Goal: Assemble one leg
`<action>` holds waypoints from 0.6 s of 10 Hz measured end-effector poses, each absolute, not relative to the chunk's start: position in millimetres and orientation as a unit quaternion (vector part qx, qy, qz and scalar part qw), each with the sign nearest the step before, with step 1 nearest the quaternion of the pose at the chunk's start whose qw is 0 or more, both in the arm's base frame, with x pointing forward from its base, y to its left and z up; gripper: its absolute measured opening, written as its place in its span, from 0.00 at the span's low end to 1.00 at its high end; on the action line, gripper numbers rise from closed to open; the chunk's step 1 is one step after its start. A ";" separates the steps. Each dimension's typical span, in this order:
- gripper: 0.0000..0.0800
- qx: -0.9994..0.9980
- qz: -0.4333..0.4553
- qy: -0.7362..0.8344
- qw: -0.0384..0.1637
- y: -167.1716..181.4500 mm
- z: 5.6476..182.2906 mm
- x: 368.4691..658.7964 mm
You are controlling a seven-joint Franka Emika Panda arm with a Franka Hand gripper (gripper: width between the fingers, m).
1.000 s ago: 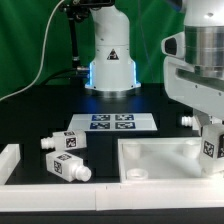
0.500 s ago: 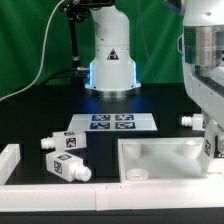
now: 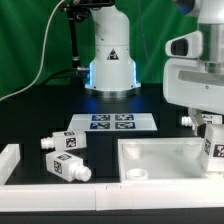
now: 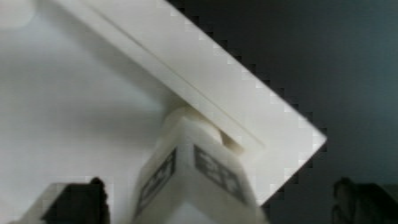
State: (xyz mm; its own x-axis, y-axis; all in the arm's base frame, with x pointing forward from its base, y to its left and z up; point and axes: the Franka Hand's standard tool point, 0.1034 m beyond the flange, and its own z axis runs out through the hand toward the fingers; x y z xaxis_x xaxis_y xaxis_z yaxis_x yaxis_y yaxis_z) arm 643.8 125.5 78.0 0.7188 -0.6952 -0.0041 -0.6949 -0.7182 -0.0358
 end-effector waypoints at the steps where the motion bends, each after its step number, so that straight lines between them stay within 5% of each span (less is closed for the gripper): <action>1: 0.81 -0.938 -0.005 0.346 0.017 123.4 77.7 644.1; 3: 0.81 -0.984 -0.016 0.176 -0.008 120.5 78.3 644.9; 6: 0.81 -0.990 -0.018 0.140 -0.011 119.3 78.1 645.7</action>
Offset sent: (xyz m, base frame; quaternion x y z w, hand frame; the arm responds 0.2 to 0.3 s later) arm -0.0006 -0.0019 0.0034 -0.0111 0.0377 -0.4020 0.9148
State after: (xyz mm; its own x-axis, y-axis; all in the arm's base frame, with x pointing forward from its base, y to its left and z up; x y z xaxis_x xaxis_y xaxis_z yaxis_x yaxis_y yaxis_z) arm 645.7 119.3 78.1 0.9601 -0.2772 0.0379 -0.2780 -0.9605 0.0161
